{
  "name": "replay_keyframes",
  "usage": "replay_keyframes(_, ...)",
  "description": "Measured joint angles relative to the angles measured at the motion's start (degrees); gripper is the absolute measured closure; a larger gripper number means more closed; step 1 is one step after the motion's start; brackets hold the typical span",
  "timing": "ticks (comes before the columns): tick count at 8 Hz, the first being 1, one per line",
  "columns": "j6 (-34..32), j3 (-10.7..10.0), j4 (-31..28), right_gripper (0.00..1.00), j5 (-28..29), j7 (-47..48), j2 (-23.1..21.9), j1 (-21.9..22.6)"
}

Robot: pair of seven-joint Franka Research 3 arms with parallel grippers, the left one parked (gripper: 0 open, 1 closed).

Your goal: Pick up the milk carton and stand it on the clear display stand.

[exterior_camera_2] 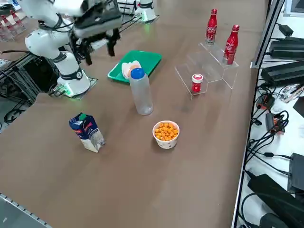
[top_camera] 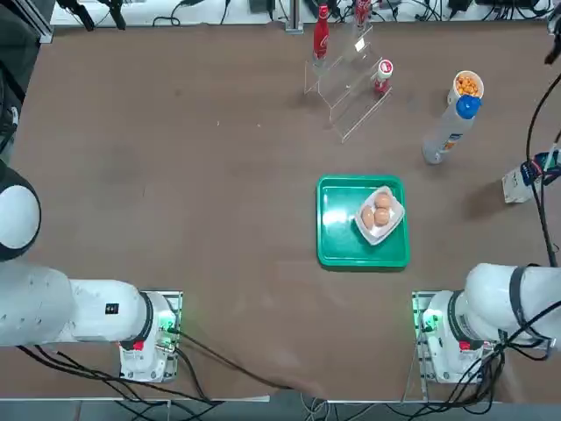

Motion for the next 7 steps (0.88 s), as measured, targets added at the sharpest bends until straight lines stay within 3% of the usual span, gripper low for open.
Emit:
replay_keyframes(5,10.9,0.0,-14.1,0.00,-1.6,12.8,-4.9,-7.2)
replay_keyframes(7,14.7,0.2,-18.1,0.00,-3.6,19.2,-5.2,-7.5)
